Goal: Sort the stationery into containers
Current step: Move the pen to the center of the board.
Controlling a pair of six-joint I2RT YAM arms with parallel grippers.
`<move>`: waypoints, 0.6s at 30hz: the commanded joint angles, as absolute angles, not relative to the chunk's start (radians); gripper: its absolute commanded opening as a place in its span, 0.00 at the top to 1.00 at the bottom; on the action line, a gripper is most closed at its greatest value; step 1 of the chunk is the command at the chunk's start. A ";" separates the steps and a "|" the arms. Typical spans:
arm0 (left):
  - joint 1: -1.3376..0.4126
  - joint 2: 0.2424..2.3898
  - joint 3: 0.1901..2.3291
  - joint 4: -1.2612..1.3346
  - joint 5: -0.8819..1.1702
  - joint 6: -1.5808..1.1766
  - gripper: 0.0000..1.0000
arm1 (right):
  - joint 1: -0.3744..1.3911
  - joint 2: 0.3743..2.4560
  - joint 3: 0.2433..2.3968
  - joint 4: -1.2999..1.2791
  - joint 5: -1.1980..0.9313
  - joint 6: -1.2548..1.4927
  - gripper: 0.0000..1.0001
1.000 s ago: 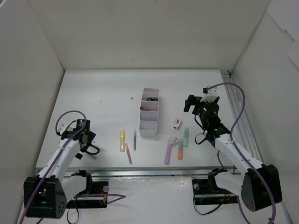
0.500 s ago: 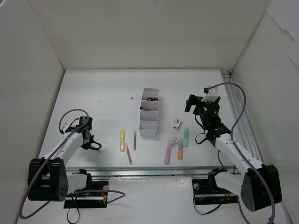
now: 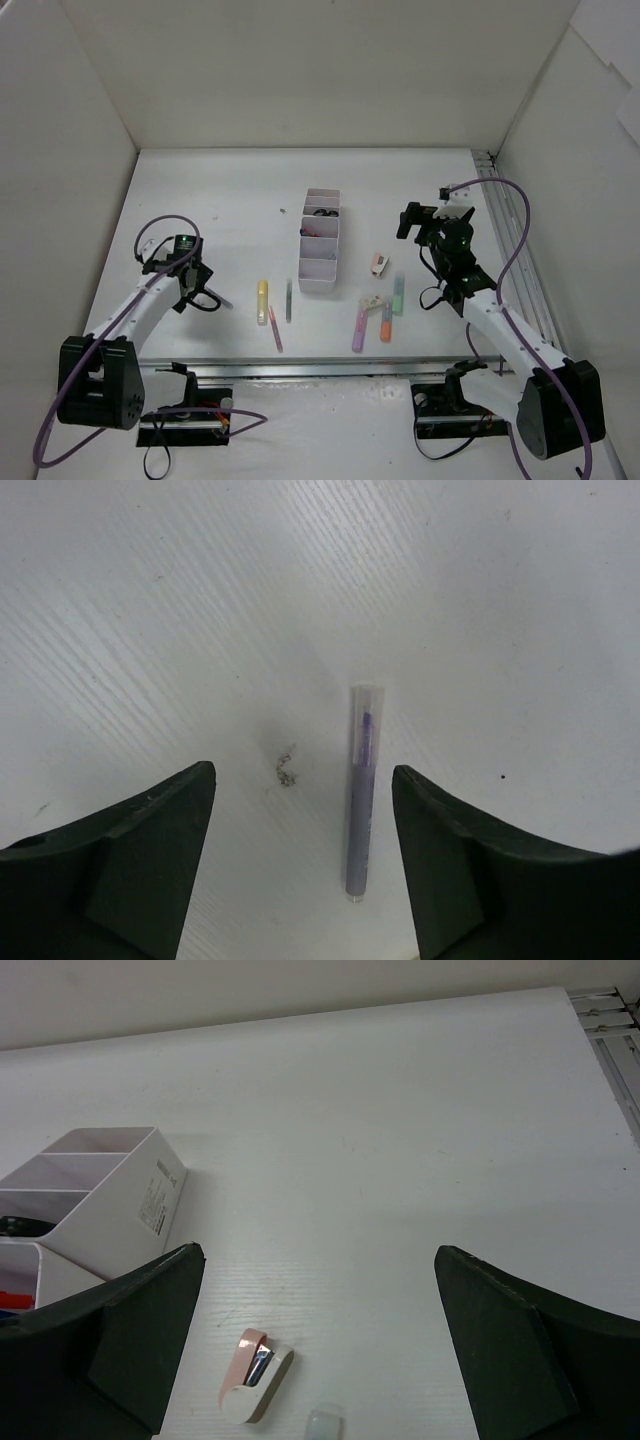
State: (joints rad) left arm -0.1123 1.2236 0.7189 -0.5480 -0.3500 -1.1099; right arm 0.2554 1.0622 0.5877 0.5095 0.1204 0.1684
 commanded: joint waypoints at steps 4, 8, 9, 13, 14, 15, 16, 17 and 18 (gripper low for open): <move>-0.115 1.359 0.818 -0.462 -0.338 -1.072 0.32 | 0.245 1.042 0.630 0.563 0.130 0.173 0.02; -0.126 1.492 0.859 -0.422 -0.279 -1.078 0.35 | 0.245 1.039 0.629 0.561 0.140 0.170 0.02; -0.126 1.511 0.873 -0.405 -0.273 -1.081 0.35 | 0.247 1.042 0.630 0.561 0.140 0.170 0.02; -0.167 1.581 0.937 -0.431 -0.302 -1.091 0.36 | 0.241 1.051 0.634 0.561 0.135 0.170 0.02; -0.185 1.598 0.951 -0.437 -0.313 -1.091 0.36 | 0.241 1.052 0.634 0.560 0.132 0.169 0.02; -0.186 1.608 0.977 -0.446 -0.322 -1.088 0.36 | 0.241 1.054 0.635 0.560 0.132 0.169 0.02; -0.199 1.617 0.991 -0.452 -0.324 -1.082 0.36 | 0.241 1.055 0.635 0.560 0.130 0.169 0.02; -0.199 1.637 1.006 -0.462 -0.319 -1.077 0.36 | 0.239 1.052 0.634 0.560 0.135 0.169 0.02; -0.209 1.649 1.034 -0.491 -0.316 -1.075 0.38 | 0.239 1.051 0.634 0.560 0.140 0.169 0.02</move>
